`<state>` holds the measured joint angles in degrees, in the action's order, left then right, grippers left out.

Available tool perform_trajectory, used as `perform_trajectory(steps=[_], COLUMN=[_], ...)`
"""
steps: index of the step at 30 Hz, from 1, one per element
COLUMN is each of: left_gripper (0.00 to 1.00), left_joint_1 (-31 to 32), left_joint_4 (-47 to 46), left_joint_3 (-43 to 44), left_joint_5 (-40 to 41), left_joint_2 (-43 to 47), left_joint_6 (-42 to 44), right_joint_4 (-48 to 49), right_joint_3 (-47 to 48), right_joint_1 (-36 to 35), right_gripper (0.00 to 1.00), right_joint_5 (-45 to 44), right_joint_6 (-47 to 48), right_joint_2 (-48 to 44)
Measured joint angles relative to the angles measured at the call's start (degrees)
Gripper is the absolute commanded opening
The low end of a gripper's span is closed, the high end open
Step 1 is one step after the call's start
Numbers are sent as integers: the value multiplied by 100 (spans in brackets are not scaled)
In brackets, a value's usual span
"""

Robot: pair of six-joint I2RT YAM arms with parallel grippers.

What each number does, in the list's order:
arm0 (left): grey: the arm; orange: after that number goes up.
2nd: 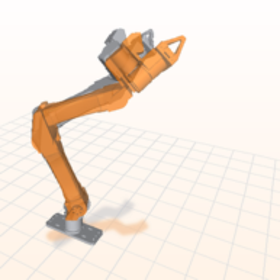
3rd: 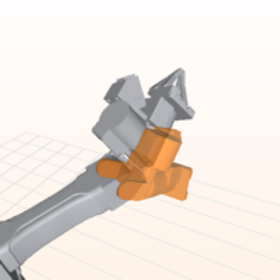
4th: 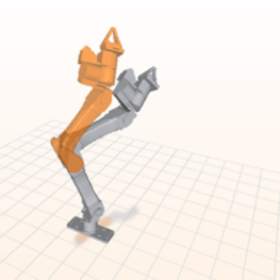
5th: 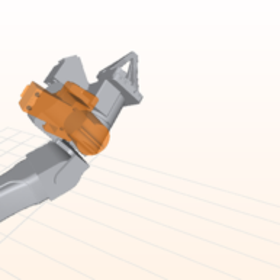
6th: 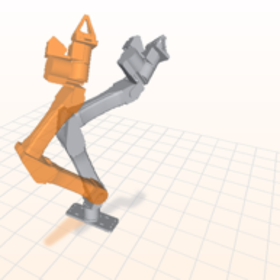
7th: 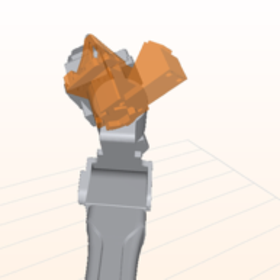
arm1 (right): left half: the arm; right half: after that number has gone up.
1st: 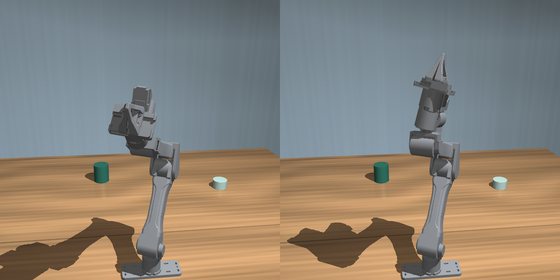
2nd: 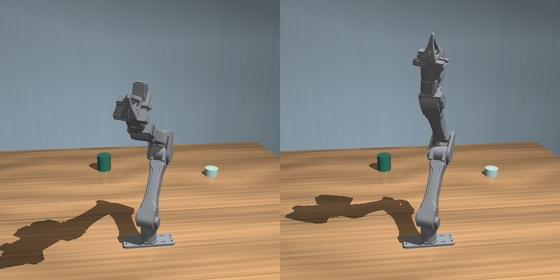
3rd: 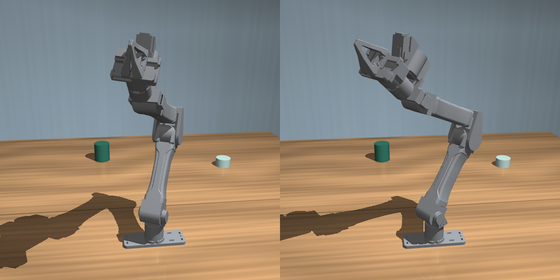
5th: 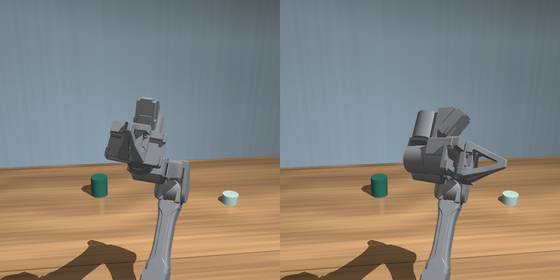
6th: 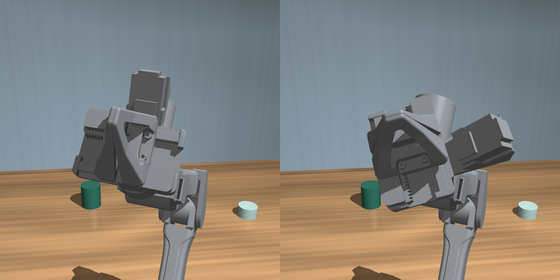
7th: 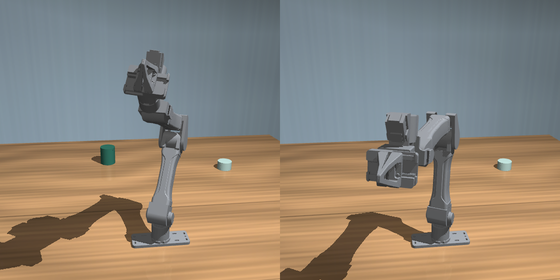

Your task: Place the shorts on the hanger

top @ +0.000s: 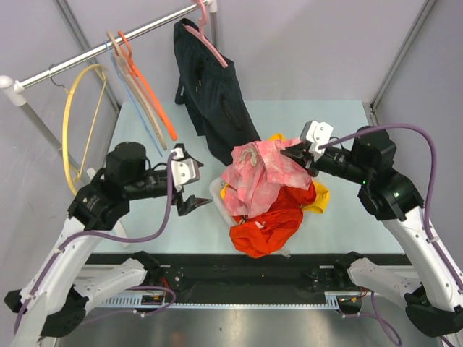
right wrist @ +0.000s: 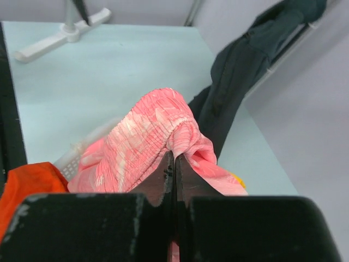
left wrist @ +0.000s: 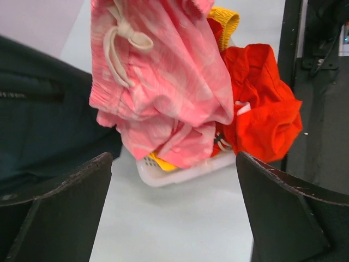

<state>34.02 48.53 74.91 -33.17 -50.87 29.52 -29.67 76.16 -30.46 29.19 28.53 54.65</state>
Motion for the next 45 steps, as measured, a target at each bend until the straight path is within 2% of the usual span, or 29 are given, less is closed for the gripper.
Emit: perform_trajectory(steps=[6, 10, 13, 18, 21, 25, 28, 29, 31, 34, 35, 36, 38, 39, 41, 43, 44, 45], left_gripper=[100, 100, 99, 93, 90, 80, 66, 56, 48, 27, 10, 2, 0, 0, 0, 0, 0, 0], left_joint_1=[713, 1272, 1915, 2747, 3073, 3353, 3486, 3517, 3550, 3563, 3563, 3563, 3563, 3563, 3560, 3560, 3539, 3506], left_joint_4=[-682, -1233, -1836, -2789, -3195, -3985, -4505, -4649, -4804, -4881, -4872, -4824, -4728, -4706, -4651, -4518, -4400, -4295], left_joint_3=[116, 125, -103, -752, -984, -1370, -1670, -1764, -1864, -1897, -1897, -1897, -1897, -1897, -1884, -1786, -1661, -1528], left_joint_5=[551, 1049, 1523, 2162, 2435, 2800, 2964, 3001, 3003, 2962, 2938, 2927, 2894, 2898, 2916, 2981, 3003, 2999], left_joint_2=[-459, -728, -719, -638, -686, -704, -699, -697, -675, -610, -579, -549, -509, -503, -494, -522, -568, -625], left_joint_6=[304, 809, 1405, 2367, 2876, 3526, 3899, 4037, 4203, 4317, 4343, 4363, 4363, 4334, 4234, 3995, 3790, 3591], right_joint_4=[-240, -448, -597, -686, -693, -708, -765, -787, -820, -809, -776, -745, -643, -621, -597, -586, -564, -535], right_joint_3=[0, 0, 0, 0, 0, 0, 0, 0, 0, 0, 0, 4, 9, 9, 9, 9, 9, 9], right_joint_1=[-15, -85, -177, -330, -420, -544, -573, -577, -597, -612, -612, -612, -612, -610, -612, -612, -605, -586], right_gripper=[0, 0, 0, 0, 0, 0, 0, 0, 0, 0, 0, 0, 0, 2, 16, 43, 61, 68], right_joint_5=[535, 756, 844, 925, 951, 975, 992, 1003, 1027, 1054, 1067, 1080, 1097, 1099, 1086, 979, 896, 787], right_joint_6=[195, 219, 214, 164, 85, -7, -72, -105, -168, -304, -354, -391, -485, -525, -614, -713, -774, -809], right_joint_2=[-254, -284, -258, -184, -96, 4, 33, 44, 79, 168, 208, 240, 297, 313, 332, 332, 332, 328])
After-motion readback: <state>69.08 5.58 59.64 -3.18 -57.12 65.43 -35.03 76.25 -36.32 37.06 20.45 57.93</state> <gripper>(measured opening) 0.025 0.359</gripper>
